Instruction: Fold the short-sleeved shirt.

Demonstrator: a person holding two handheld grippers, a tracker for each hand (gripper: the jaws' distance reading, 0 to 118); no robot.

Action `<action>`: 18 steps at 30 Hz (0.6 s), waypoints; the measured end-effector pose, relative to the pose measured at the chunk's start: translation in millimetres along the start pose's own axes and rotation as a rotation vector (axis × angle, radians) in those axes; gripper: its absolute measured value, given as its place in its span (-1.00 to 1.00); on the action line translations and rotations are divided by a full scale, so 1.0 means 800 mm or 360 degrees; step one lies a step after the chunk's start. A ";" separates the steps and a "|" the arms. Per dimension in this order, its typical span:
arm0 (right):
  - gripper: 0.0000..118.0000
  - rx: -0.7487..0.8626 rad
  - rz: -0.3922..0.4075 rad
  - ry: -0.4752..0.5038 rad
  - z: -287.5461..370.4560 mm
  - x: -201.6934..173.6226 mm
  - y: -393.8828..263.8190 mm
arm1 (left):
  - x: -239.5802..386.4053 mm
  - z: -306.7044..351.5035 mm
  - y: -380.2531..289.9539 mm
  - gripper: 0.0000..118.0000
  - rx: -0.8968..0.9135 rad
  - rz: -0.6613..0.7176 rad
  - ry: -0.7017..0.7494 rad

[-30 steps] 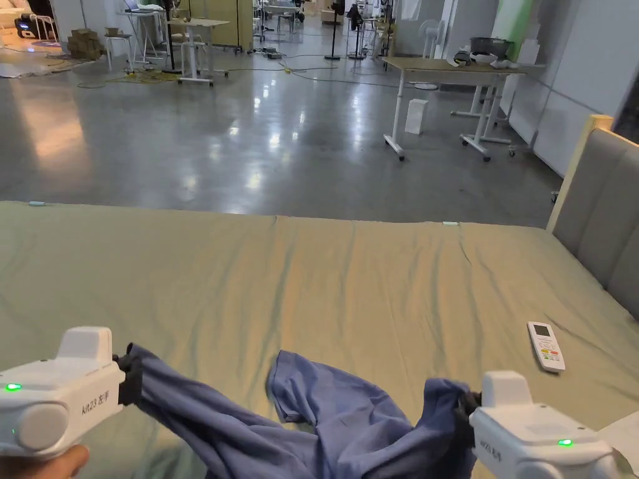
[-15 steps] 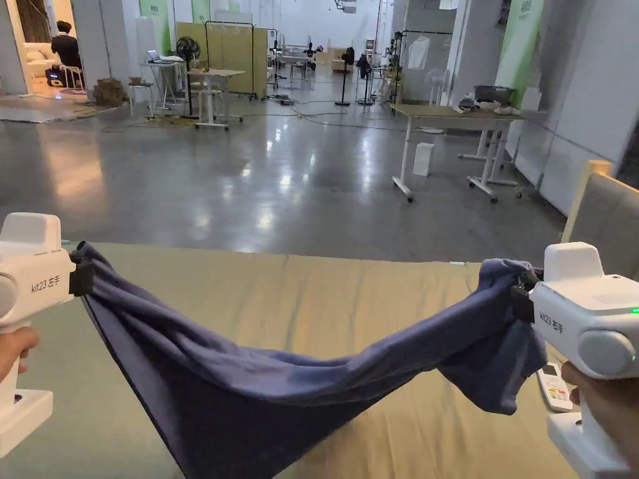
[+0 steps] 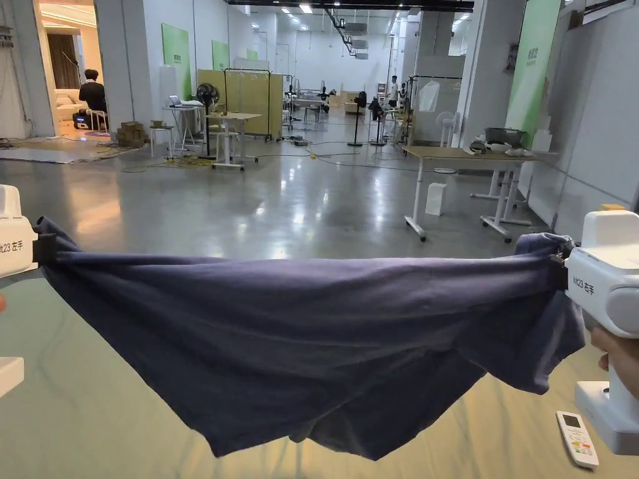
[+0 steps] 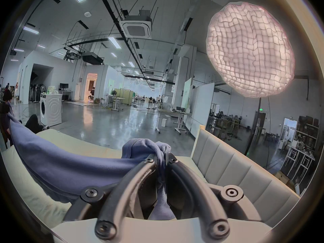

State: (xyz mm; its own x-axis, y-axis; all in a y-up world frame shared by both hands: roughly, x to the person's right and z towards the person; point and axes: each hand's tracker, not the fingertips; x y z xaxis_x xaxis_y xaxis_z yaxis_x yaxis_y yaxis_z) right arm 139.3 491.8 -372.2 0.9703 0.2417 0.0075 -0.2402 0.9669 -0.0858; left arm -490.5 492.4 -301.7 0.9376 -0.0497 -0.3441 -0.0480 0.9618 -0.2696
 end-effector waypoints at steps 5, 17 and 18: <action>-0.87 0.0010 -0.0021 -0.0011 -0.025 -0.007 0.019 | 0.000 -0.034 0.019 -0.90 -0.0001 0.0004 0.0010; -0.87 -0.0026 -0.0042 -0.0050 -0.129 -0.014 0.048 | 0.039 -0.092 0.052 -0.91 0.0001 -0.0069 0.0064; -0.87 -0.0014 -0.0052 -0.0058 -0.132 -0.013 0.051 | 0.041 -0.094 0.053 -0.91 0.0005 -0.0069 0.0067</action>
State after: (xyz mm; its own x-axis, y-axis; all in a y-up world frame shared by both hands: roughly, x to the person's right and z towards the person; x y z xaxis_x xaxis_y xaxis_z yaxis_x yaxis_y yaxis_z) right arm 122.2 520.2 -481.4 0.9759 0.2131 0.0470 -0.2081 0.9736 -0.0937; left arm -487.6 511.6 -392.3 0.9234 -0.1027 -0.3699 -0.0064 0.9593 -0.2823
